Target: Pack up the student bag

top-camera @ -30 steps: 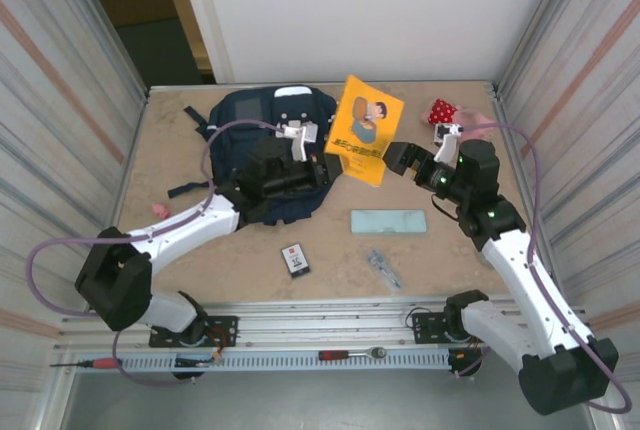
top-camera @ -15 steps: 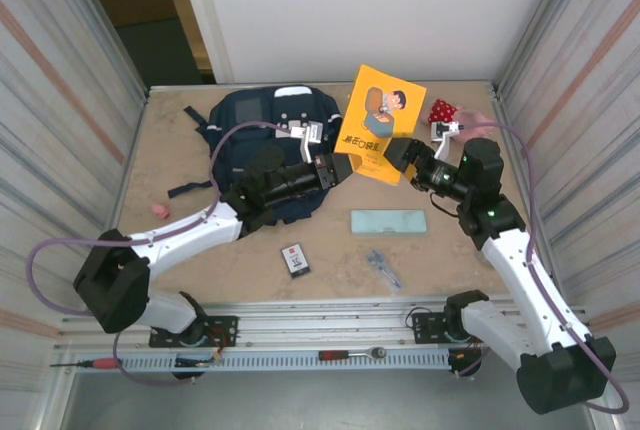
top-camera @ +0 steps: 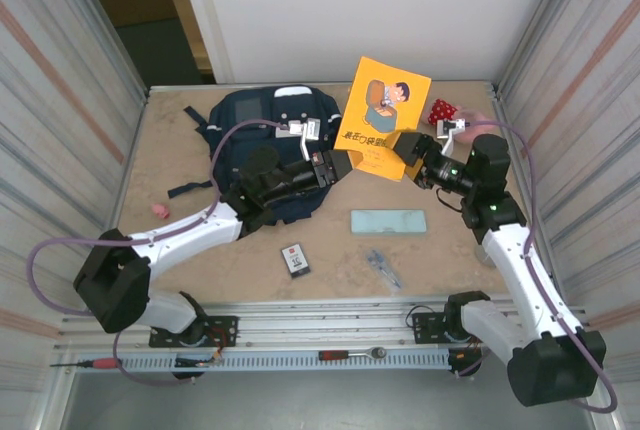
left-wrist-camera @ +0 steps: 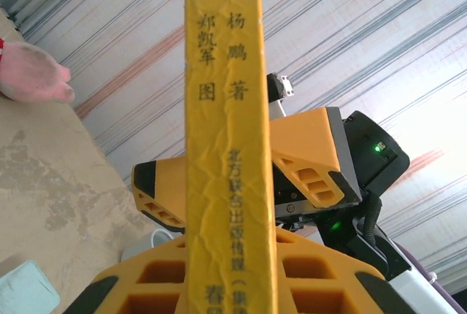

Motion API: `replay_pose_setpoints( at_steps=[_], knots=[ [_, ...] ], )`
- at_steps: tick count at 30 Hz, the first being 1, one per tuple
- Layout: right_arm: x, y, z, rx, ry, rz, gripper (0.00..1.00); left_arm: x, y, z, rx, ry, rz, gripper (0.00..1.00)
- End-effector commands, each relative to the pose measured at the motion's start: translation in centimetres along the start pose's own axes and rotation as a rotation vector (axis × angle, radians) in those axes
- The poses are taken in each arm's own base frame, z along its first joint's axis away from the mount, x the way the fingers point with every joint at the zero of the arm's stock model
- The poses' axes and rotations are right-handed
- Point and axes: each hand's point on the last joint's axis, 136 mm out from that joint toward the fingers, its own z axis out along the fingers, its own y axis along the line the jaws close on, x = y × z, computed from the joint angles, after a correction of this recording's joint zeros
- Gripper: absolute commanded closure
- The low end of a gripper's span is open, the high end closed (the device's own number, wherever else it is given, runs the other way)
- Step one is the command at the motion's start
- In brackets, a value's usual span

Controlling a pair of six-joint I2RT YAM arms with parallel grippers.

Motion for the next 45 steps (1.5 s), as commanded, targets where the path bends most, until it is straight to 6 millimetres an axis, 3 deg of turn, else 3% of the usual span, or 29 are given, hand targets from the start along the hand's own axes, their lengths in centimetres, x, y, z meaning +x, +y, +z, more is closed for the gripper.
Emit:
replay_pose_setpoints(
  at_steps=[1, 3, 5, 8, 11, 14, 17, 20, 27, 34, 38, 41, 45],
  knots=[
    [1.1, 3.7, 0.1, -0.136, 0.089, -0.067, 0.01, -2.6, -5.1, -0.7, 0.144, -0.075, 0.094, 1.0],
    [1.6, 5.1, 0.2, -0.18, 0.126, -0.109, 0.0, -2.6, -4.9, -0.6, 0.141, -0.073, 0.089, 1.0],
    [1.6, 6.1, 0.0, -0.206, 0.124, -0.143, 0.09, -2.5, -4.7, -0.5, 0.137, -0.07, 0.086, 1.0],
    [1.1, 6.2, -0.6, -0.201, 0.083, -0.166, 0.4, -2.3, -3.5, -0.7, 0.081, -0.073, 0.084, 1.0],
    [0.8, 6.3, -1.2, -0.204, 0.044, -0.194, 0.64, -2.1, -2.0, -1.2, 0.018, -0.081, 0.079, 1.0],
    [0.7, 6.8, -1.9, -0.202, 0.009, -0.26, 0.87, -1.9, -0.8, -1.9, -0.049, -0.071, 0.093, 0.86],
    [1.0, 6.6, -2.7, -0.153, -0.017, -0.359, 0.98, -1.8, 0.4, -2.9, -0.131, -0.051, 0.138, 0.62],
    [1.4, 5.4, -3.2, -0.058, -0.003, -0.5, 1.0, -2.0, 1.6, -4.8, -0.248, -0.014, 0.231, 0.41],
    [2.1, 1.7, -3.9, 0.171, 0.096, -0.89, 1.0, -0.9, 1.8, -9.9, -0.402, 0.236, 0.665, 0.3],
    [6.4, -3.0, -3.6, 0.288, 0.473, -1.281, 1.0, 2.6, -0.2, -12.8, -0.25, 0.547, 1.084, 0.17],
    [8.5, -4.9, -3.4, 0.299, 0.644, -1.407, 1.0, 3.7, -0.1, -13.7, -0.203, 0.632, 1.176, 0.1],
    [10.6, -5.0, -3.7, 0.19, 0.734, -1.518, 1.0, 4.0, 0.5, -14.2, -0.182, 0.655, 1.172, 0.09],
    [11.9, -4.3, -3.2, 0.101, 0.759, -1.585, 1.0, 5.6, 0.0, -14.0, -0.043, 0.674, 1.118, 0.1]
  ],
)
